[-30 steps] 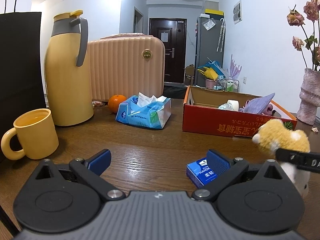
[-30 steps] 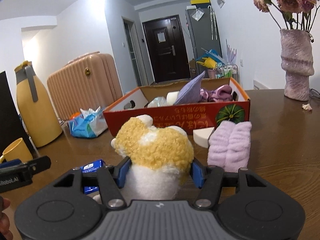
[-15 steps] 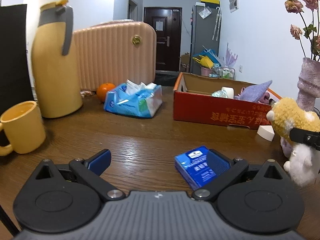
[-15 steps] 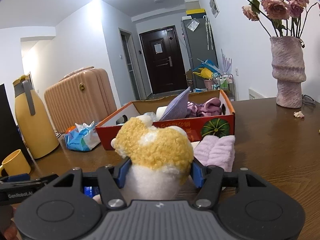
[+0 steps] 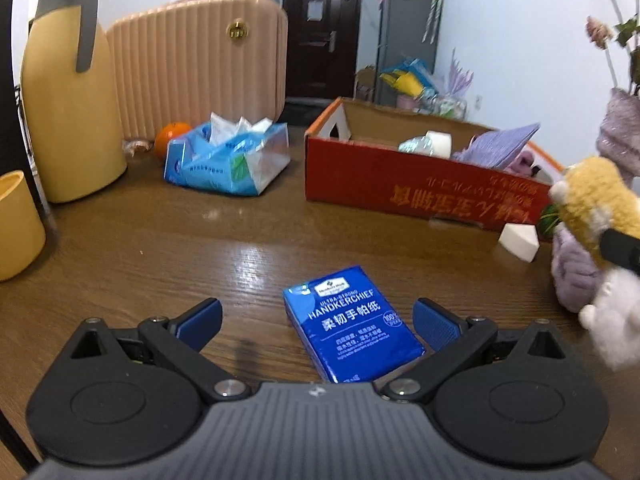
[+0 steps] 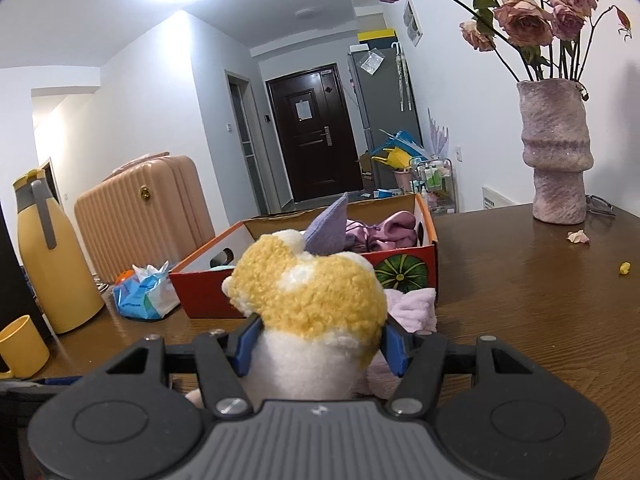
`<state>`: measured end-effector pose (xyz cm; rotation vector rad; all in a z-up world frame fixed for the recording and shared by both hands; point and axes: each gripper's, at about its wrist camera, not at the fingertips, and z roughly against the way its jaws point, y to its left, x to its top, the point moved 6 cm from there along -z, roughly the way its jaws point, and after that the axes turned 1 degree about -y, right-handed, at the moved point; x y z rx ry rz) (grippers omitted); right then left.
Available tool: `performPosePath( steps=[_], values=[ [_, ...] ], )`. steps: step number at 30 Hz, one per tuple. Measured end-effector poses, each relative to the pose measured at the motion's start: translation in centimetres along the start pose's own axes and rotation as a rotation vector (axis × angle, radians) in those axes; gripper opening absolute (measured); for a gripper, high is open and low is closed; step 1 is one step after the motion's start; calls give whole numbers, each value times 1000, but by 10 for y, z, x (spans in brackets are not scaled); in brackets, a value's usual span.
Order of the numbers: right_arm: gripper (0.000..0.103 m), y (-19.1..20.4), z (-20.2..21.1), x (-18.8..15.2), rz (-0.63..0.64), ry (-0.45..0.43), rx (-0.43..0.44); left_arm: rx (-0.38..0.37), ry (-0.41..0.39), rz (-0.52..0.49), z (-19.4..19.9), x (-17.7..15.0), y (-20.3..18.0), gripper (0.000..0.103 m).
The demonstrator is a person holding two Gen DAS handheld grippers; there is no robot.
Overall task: Organize soft objects
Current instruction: 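Lift the plush with the right gripper while the left gripper approaches the blue tissue pack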
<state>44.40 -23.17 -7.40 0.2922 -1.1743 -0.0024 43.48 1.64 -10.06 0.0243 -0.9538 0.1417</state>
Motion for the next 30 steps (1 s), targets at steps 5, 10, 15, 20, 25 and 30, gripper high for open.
performPosePath(
  steps=[5,10,15,20,25,30],
  values=[
    [60,0,0,0,1,0,1,48,65,34,-14,-4,-3,103],
    [60,1,-1,-1,1,2,-1,72,82,54,-19,-5,-3,103],
    [60,1,-2,-2,1,5,-2,82,80,51,-19,-6,-3,103],
    [60,1,-2,-2,-1,5,-2,66,87,75,-19,-6,0,103],
    [60,1,-2,-3,-1,6,-3,35,59,117,-6,-1,7,103],
    [60,0,-4,-4,-5,10,-4,26,42,146,3,4,12,103]
  ],
)
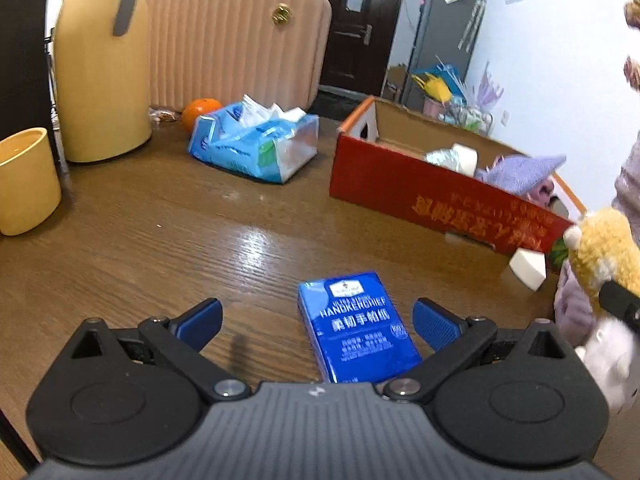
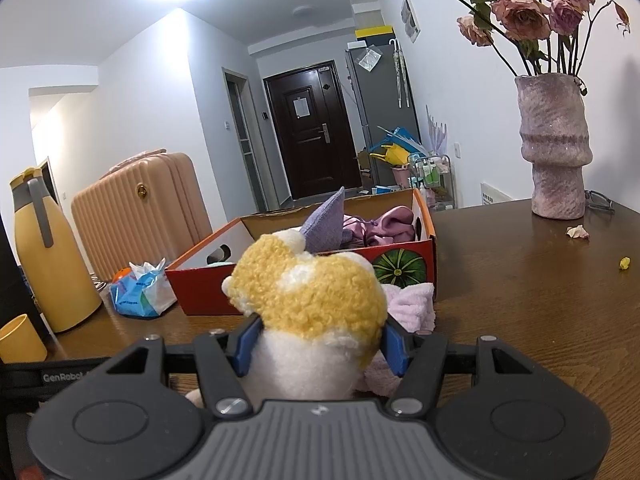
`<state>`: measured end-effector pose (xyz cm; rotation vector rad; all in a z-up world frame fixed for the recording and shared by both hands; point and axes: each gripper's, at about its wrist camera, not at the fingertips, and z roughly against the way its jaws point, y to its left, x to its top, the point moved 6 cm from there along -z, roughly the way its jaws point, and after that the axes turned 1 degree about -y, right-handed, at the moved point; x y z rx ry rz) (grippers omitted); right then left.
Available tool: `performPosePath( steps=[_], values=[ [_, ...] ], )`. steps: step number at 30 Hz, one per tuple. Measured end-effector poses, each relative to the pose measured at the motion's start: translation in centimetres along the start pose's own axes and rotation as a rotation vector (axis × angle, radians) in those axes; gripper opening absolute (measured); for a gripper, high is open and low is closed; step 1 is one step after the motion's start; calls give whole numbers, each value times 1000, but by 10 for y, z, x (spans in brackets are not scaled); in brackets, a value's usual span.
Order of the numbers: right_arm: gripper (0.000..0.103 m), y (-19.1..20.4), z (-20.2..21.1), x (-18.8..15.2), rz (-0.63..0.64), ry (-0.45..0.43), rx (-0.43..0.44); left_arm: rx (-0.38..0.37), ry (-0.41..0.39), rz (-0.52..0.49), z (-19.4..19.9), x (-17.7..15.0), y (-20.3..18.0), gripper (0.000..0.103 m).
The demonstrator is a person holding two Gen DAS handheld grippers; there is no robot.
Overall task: Organize soft objects
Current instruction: 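Lift the plush with the right gripper while the left gripper approaches the blue tissue pack, then close the left gripper on the blue tissue pack while the right gripper holds the plush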
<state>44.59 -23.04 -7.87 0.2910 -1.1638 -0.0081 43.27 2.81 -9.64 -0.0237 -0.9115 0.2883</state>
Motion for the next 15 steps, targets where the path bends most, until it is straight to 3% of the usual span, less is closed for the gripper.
performPosePath(
  steps=[5,11,15],
  values=[
    [61,0,-1,0,-4,4,1,9,40,-54,-9,-8,-12,103],
    [60,0,-3,-1,-4,10,-1,75,68,-94,-22,-15,-19,103],
    [60,0,-4,-1,-3,12,-2,90,66,-105,-24,-17,-18,91]
  ],
)
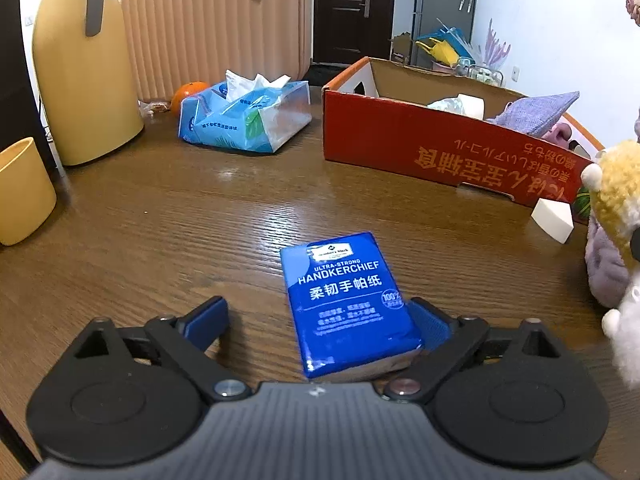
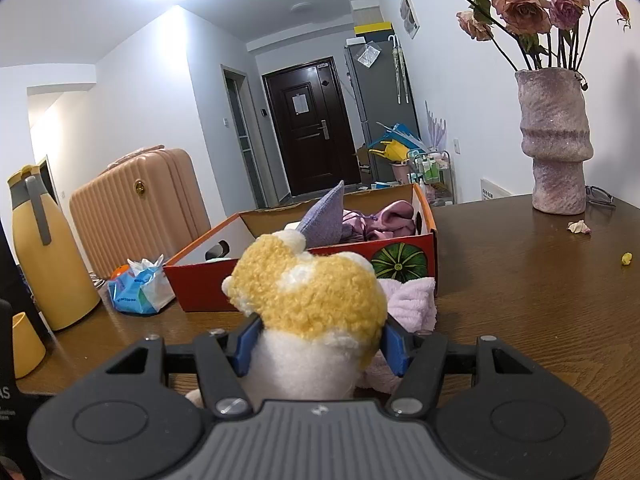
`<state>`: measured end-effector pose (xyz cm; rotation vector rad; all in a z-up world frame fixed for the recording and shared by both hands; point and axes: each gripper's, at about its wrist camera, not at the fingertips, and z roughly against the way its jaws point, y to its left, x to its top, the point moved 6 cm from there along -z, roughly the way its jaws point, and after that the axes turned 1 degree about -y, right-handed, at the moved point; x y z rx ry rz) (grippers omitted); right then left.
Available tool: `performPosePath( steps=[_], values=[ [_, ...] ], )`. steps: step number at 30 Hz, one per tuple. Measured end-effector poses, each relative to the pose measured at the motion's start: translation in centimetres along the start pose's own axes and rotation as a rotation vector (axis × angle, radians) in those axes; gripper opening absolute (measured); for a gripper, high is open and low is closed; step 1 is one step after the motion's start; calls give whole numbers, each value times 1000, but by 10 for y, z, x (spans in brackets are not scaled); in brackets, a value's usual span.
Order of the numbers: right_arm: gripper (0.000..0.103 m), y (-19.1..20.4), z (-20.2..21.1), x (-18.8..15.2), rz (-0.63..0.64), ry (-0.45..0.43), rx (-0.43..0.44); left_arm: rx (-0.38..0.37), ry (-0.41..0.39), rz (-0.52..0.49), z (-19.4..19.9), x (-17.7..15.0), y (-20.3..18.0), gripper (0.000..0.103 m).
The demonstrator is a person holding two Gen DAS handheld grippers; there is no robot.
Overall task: Organize soft objects
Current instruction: 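Close the left gripper on the blue tissue pack while the right gripper holds the plush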
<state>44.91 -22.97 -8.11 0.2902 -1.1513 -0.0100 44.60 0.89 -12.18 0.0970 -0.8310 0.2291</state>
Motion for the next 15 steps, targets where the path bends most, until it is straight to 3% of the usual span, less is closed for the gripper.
performPosePath(
  steps=[1,6,15],
  values=[
    [60,0,0,0,0,2,0,2,-3,-2,0,0,0,89],
    [60,-1,-1,-1,0,5,0,-13,-31,-20,4,2,-2,53],
    [60,0,-1,-1,3,0,0,-49,-45,-8,8,6,-1,53]
  ],
)
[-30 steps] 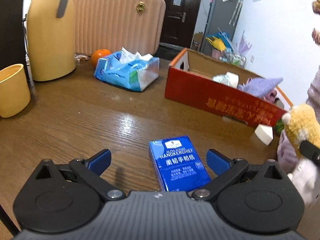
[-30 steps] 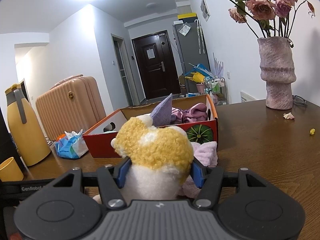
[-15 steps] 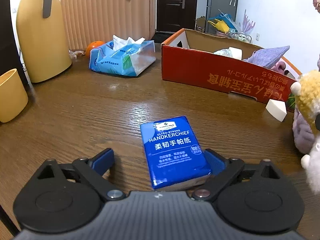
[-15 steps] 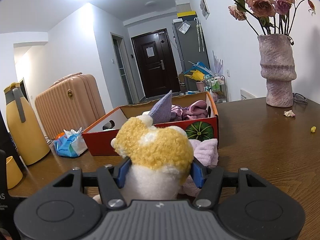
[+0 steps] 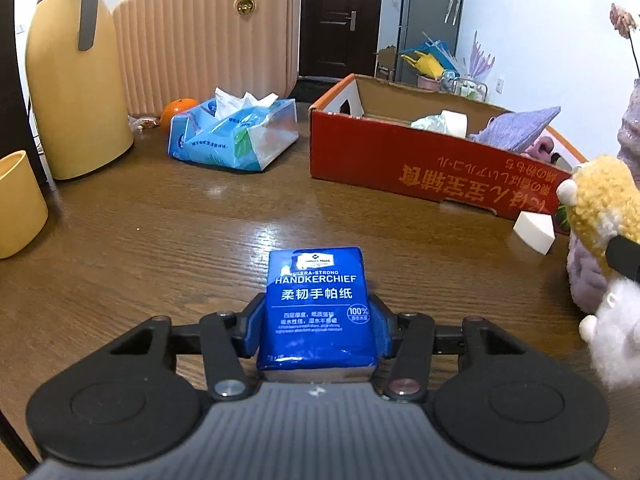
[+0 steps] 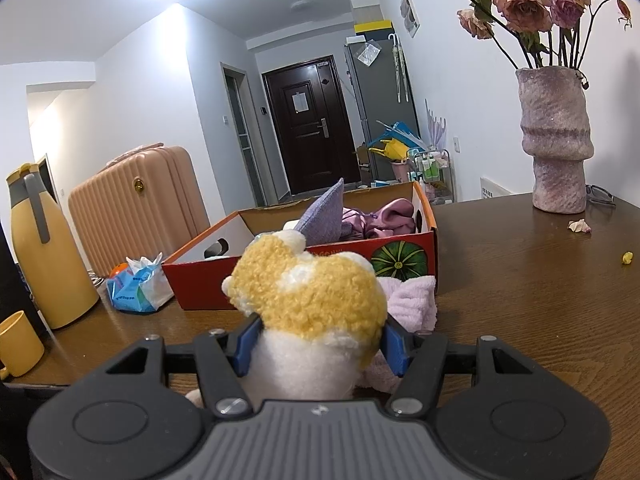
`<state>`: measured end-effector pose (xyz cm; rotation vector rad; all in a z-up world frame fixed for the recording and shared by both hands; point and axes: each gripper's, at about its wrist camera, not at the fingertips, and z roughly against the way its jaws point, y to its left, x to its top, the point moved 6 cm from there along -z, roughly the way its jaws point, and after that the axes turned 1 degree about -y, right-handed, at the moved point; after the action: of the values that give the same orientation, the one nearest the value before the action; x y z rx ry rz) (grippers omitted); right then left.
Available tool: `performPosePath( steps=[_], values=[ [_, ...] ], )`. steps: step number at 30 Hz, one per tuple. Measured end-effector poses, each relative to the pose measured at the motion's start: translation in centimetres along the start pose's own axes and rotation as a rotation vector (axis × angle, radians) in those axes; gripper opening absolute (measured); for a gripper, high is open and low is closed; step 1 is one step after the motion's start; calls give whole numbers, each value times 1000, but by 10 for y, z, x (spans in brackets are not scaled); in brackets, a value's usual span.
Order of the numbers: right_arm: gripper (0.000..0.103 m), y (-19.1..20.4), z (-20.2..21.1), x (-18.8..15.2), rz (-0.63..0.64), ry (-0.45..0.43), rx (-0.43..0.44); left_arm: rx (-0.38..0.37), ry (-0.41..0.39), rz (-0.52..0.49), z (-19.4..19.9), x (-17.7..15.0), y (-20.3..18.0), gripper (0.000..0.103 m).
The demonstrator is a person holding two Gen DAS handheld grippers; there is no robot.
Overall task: Organize soft objects
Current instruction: 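Close the left gripper on the blue tissue pack while the right gripper holds the plush, then carry the tissue pack with the left gripper over the box while the right carries the plush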
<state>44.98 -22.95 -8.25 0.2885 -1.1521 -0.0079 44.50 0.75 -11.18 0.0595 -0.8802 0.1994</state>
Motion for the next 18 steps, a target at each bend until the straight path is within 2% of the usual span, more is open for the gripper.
performPosePath(
  steps=[18],
  values=[
    [60,16,-7,29,-3,-110,13,-67,-178,58,23,45,-9,53]
  ],
)
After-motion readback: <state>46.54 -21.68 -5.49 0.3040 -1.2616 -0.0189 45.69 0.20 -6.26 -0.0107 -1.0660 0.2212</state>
